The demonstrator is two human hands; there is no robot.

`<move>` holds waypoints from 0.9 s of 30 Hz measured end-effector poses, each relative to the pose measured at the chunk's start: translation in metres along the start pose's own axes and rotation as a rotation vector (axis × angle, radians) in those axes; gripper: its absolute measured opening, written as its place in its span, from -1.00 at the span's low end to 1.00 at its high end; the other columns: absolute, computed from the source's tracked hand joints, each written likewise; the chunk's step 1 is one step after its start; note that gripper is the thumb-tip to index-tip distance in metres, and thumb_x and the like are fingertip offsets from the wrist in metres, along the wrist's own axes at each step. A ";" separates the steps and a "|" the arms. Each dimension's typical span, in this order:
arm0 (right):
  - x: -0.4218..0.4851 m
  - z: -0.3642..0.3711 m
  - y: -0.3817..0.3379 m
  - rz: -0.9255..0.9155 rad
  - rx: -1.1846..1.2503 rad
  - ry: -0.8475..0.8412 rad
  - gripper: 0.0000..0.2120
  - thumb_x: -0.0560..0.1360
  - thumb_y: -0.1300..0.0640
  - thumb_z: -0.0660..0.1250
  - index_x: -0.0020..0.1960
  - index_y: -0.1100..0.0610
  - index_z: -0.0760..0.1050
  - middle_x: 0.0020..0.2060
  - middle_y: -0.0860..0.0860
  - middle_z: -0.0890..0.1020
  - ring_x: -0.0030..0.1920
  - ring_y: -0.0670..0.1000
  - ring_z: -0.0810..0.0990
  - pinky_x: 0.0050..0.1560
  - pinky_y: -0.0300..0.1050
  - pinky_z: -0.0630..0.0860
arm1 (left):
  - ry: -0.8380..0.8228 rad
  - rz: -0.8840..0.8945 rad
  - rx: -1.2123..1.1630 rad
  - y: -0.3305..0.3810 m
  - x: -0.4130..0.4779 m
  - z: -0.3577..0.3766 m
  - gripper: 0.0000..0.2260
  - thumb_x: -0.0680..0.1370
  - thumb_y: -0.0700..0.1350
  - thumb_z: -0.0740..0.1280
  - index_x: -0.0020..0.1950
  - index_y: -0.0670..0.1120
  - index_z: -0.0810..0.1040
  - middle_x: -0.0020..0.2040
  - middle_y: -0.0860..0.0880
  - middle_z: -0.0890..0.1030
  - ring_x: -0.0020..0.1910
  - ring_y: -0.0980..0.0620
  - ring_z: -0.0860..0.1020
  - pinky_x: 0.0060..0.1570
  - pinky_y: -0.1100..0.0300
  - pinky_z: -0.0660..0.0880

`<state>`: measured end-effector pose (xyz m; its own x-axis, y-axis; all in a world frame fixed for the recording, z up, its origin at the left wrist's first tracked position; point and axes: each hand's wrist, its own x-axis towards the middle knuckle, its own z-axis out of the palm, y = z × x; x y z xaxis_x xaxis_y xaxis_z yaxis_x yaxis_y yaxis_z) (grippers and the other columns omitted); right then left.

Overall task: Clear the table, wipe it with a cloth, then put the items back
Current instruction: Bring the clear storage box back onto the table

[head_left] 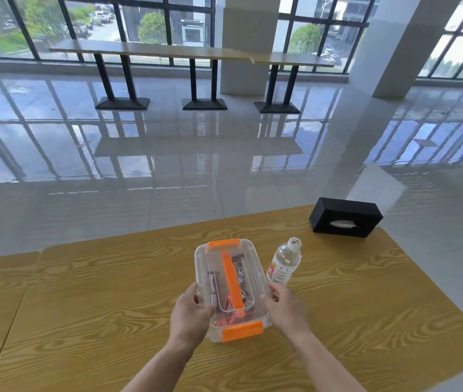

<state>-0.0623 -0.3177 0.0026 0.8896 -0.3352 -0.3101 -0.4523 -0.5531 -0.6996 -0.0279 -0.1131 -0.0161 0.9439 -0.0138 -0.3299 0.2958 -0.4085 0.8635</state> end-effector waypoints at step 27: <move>-0.004 -0.019 0.032 -0.092 0.103 0.069 -0.62 0.57 0.15 0.39 0.37 0.15 0.48 0.18 0.00 0.66 -0.05 -0.20 0.52 -0.29 -0.60 0.38 | 0.007 -0.030 -0.074 -0.003 -0.010 0.028 -0.34 0.47 -0.10 0.50 0.50 0.22 0.33 0.01 0.11 0.67 -0.14 0.10 0.70 -0.14 -0.04 0.67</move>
<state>-0.0815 -0.3486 -0.0063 0.9190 -0.3402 -0.1995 -0.3573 -0.5043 -0.7862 -0.0425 -0.1373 -0.0264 0.9354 0.0044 -0.3537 0.3341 -0.3398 0.8792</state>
